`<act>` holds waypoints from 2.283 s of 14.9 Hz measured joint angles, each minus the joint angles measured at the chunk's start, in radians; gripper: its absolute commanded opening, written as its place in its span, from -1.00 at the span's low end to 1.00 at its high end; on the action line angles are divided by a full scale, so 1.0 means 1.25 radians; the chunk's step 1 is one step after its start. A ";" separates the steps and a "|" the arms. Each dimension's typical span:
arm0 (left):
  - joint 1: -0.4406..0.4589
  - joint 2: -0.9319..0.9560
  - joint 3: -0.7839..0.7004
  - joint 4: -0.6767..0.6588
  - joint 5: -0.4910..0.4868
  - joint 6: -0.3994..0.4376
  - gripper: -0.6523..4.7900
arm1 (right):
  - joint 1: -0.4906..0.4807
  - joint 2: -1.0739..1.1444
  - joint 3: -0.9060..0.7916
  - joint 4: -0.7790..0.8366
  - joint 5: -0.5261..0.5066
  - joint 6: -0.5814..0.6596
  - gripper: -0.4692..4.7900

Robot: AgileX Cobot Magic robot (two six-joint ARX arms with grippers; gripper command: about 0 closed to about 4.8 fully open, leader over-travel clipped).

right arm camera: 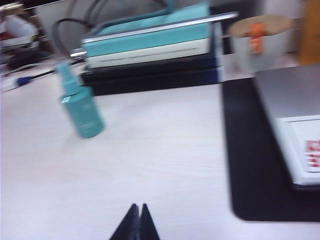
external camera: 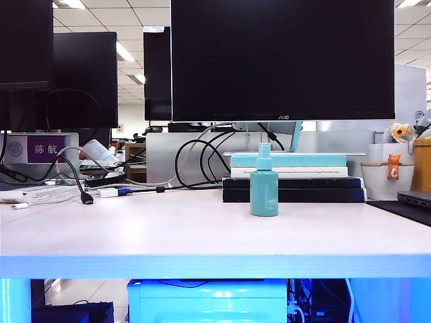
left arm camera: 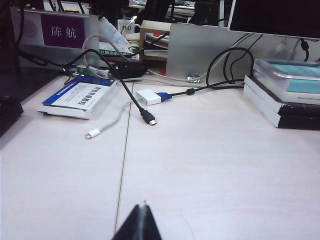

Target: Pick up the sprayer with the left hand and remove the lid with the right hand then place it on the table.

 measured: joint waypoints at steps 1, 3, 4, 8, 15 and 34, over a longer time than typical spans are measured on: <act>0.000 0.000 0.000 0.000 0.002 0.004 -0.78 | 0.000 0.000 0.000 0.000 0.018 0.000 -0.82; 0.000 0.000 0.000 0.000 0.002 -0.020 -0.78 | 0.000 0.000 0.000 0.000 0.018 0.000 -0.83; 0.000 0.000 0.000 0.001 0.002 -0.038 -0.55 | 0.000 0.000 0.000 0.000 0.018 0.000 -0.82; -0.002 0.000 0.040 0.159 0.091 -0.107 0.97 | 0.000 0.000 0.010 -0.020 0.022 0.003 -0.83; -0.002 0.008 0.113 0.134 0.071 -0.071 0.95 | 0.000 0.018 0.128 -0.010 0.116 0.005 -0.83; -0.193 1.606 0.821 0.675 0.784 0.263 1.00 | -0.233 0.999 0.692 0.169 -0.621 -0.086 0.71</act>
